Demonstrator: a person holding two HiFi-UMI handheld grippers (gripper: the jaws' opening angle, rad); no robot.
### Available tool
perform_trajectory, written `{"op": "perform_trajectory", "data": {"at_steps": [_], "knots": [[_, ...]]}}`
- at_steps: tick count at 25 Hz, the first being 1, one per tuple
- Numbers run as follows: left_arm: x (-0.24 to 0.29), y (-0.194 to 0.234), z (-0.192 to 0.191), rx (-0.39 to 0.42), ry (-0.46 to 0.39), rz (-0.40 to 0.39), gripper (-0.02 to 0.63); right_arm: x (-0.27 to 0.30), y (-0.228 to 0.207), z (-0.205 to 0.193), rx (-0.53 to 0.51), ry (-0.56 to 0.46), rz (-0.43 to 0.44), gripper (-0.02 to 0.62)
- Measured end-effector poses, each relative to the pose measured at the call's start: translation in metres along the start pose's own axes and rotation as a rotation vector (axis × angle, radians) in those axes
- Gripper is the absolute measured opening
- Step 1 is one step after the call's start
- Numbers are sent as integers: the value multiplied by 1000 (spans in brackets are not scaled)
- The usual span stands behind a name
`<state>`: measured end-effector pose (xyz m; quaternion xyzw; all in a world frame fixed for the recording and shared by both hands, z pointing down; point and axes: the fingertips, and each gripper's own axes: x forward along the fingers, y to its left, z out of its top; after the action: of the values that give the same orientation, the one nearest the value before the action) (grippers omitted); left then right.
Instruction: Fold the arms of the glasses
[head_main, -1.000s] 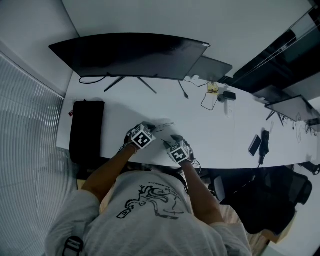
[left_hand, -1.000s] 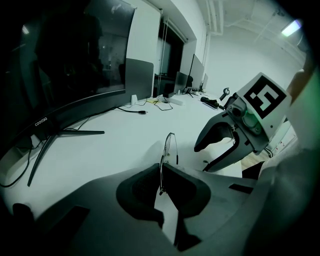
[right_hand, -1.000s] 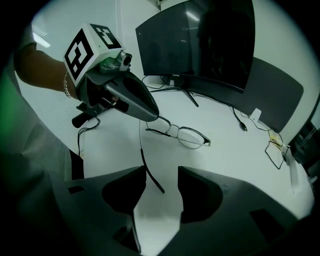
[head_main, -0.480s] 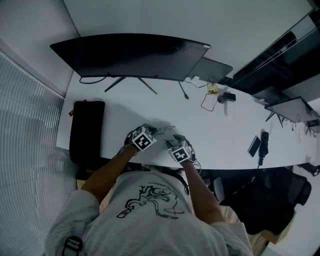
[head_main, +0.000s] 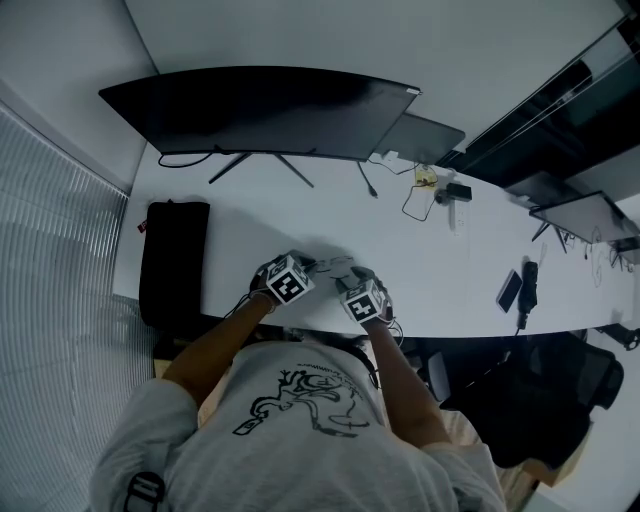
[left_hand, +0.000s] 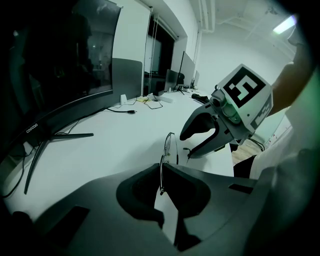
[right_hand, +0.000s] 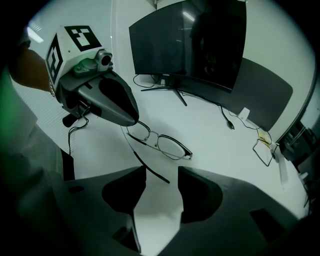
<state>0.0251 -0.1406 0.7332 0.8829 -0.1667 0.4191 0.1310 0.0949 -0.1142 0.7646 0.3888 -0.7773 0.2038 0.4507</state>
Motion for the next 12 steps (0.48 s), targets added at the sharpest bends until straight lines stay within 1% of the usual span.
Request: {"op": "perform_trajectory", "data": {"at_steps": [12], "knots": [[-2, -12, -1, 35, 13, -32, 35, 0, -4, -3, 22, 9, -29, 212]]}}
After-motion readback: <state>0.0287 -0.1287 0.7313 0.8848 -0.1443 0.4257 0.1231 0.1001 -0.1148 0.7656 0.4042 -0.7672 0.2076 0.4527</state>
